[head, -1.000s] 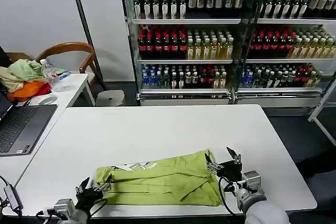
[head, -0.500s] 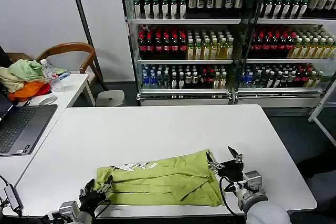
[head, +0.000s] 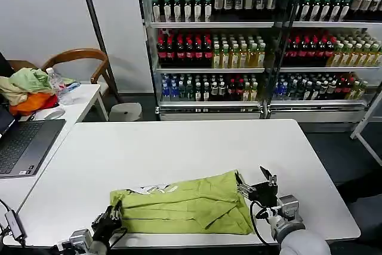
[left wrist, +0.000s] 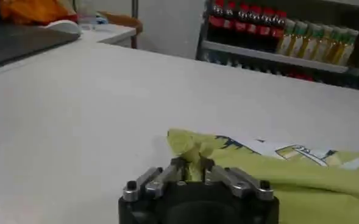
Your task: Fold and organize the clothes.
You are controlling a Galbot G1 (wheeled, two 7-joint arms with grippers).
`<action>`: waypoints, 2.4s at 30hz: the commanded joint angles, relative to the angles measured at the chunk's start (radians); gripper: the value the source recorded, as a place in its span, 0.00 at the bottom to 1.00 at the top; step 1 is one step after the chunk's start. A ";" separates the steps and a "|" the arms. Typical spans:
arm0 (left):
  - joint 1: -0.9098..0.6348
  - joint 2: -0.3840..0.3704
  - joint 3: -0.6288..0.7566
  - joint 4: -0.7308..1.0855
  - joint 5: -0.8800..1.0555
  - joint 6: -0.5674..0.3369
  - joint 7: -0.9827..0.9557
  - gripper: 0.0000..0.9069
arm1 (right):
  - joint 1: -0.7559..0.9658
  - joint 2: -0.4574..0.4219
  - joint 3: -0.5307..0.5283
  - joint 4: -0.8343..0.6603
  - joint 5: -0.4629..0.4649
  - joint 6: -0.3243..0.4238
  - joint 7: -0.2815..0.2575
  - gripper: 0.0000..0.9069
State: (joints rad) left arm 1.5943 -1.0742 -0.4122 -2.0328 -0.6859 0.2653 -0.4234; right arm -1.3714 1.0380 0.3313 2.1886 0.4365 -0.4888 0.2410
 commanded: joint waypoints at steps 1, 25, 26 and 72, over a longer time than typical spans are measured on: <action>0.004 -0.007 0.005 0.002 0.021 0.010 0.011 0.06 | 0.000 0.001 0.001 0.012 -0.001 -0.003 0.001 1.00; 0.003 0.086 -0.472 -0.019 0.053 0.168 0.065 0.04 | 0.040 -0.014 -0.008 -0.011 -0.003 0.002 -0.001 1.00; 0.005 0.096 -0.499 -0.012 0.053 0.172 0.067 0.04 | 0.042 -0.015 -0.008 -0.011 -0.002 0.003 -0.002 1.00; -0.118 -0.092 0.132 -0.096 0.328 0.070 0.275 0.04 | -0.035 -0.022 0.086 0.029 -0.022 0.012 0.000 1.00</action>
State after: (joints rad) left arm 1.5000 -1.1452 -0.3813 -2.1469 -0.3996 0.3471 -0.1691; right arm -1.4000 1.0141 0.4085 2.2146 0.4158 -0.4753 0.2403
